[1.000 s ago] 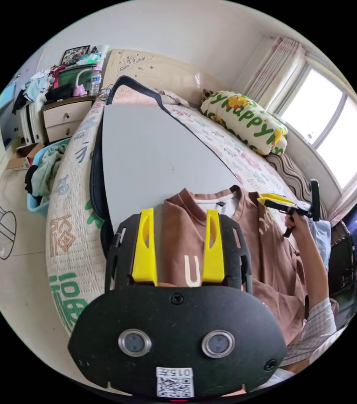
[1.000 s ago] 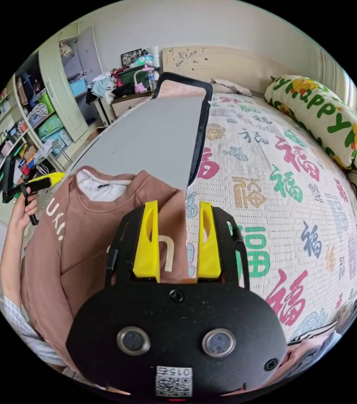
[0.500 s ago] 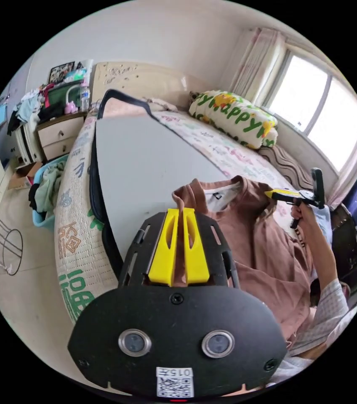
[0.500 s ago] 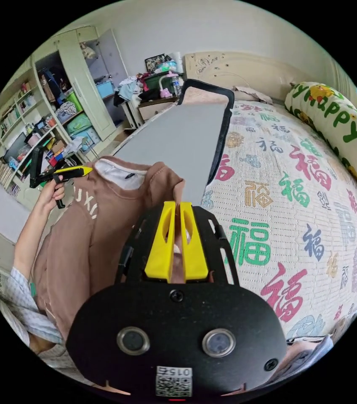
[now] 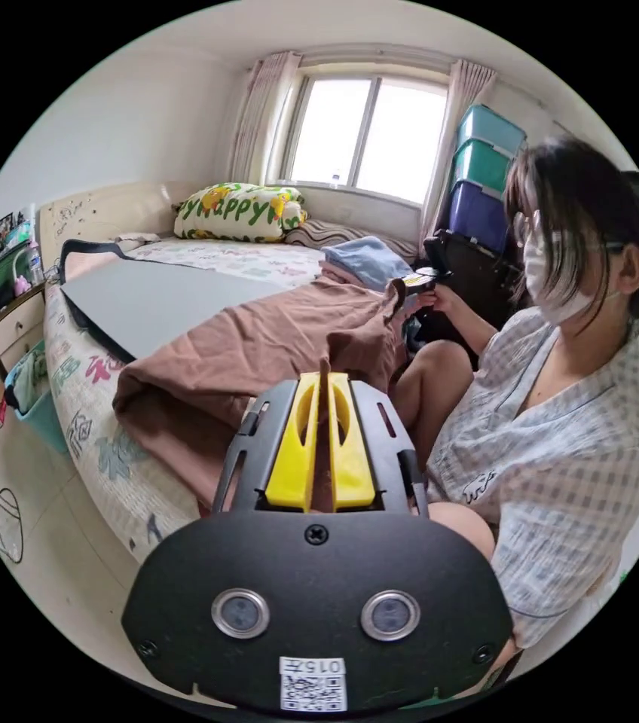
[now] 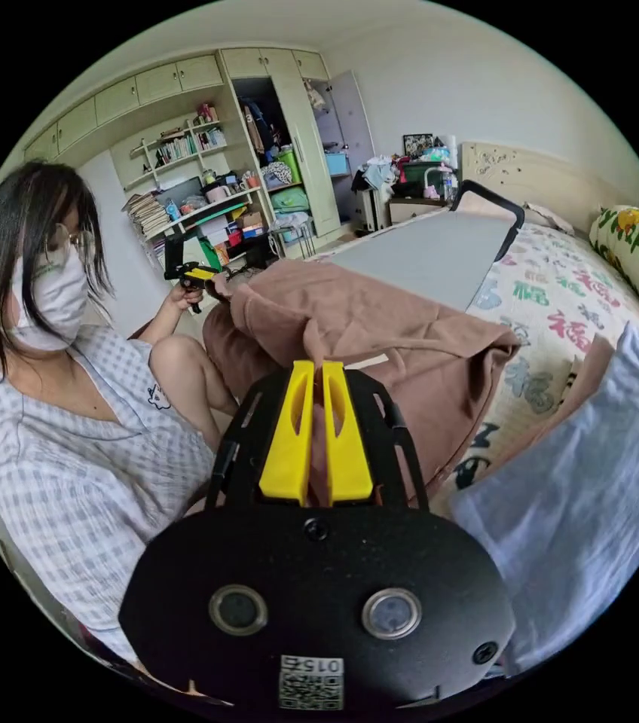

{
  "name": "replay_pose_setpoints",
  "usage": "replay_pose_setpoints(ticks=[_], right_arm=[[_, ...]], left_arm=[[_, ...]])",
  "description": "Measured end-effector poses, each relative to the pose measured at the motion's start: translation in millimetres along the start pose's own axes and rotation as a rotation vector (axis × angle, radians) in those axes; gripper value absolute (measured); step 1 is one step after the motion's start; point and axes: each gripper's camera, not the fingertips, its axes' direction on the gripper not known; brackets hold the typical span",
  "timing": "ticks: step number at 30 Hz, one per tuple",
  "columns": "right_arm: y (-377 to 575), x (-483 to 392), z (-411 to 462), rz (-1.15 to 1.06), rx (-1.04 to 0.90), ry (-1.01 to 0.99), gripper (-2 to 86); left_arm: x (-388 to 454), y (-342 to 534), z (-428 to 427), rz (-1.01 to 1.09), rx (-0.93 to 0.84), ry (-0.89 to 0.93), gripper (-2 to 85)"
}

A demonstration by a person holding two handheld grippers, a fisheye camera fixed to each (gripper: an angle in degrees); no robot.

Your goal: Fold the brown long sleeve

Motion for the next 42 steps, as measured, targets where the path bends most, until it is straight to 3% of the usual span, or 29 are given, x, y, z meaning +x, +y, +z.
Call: replay_pose_setpoints(ticks=[9, 11, 13, 17, 20, 23, 25, 30, 32, 34, 37, 40, 42], right_arm=[[35, -57, -30, -0.049, 0.069, 0.025, 1.1], [43, -62, -23, -0.038, -0.024, 0.039, 1.8], [53, -58, 7, 0.018, -0.245, 0.014, 3.7], [68, -53, 25, 0.08, -0.375, 0.038, 4.9], [71, -50, -8, 0.141, -0.251, 0.121, 3.8], [55, -43, -52, 0.184, -0.075, 0.223, 2.3], [26, -46, -89, 0.184, 0.159, 0.363, 0.8], [-32, -79, -110, 0.083, 0.526, 0.585, 0.0], [-36, -100, -106, -0.007, 0.688, 0.709, -0.3], [-32, -129, -93, -0.114, 0.867, 0.907, -0.6], [-18, -148, -72, -0.163, 1.045, 1.074, -0.7], [-14, -131, -62, -0.108, 0.993, 0.948, 0.6], [-20, -117, -53, -0.105, 0.868, 0.947, 2.6]], left_arm=[[67, 36, -39, 0.091, 0.064, 0.011, 0.5], [77, 43, -29, 0.11, -0.009, 0.0, 0.6], [78, 49, -7, 0.101, -0.165, -0.02, 0.9], [64, 57, -5, 0.052, -0.238, 0.058, 1.7], [49, 55, -43, -0.022, -0.123, 0.023, 3.1], [16, 41, -101, -0.214, 0.149, -0.098, 5.8], [-14, 24, -133, -0.319, 0.333, -0.153, 6.7], [-75, -12, -122, -0.454, 0.389, -0.204, 5.4], [-78, -16, -122, -0.416, 0.506, -0.187, 4.9], [-49, -17, -124, -0.225, 0.704, -0.256, 5.9], [-11, -21, -112, 0.069, 0.789, -0.333, 7.3], [14, -35, -98, 0.187, 0.77, -0.387, 9.9], [20, -47, -94, 0.228, 0.746, -0.318, 8.5]])
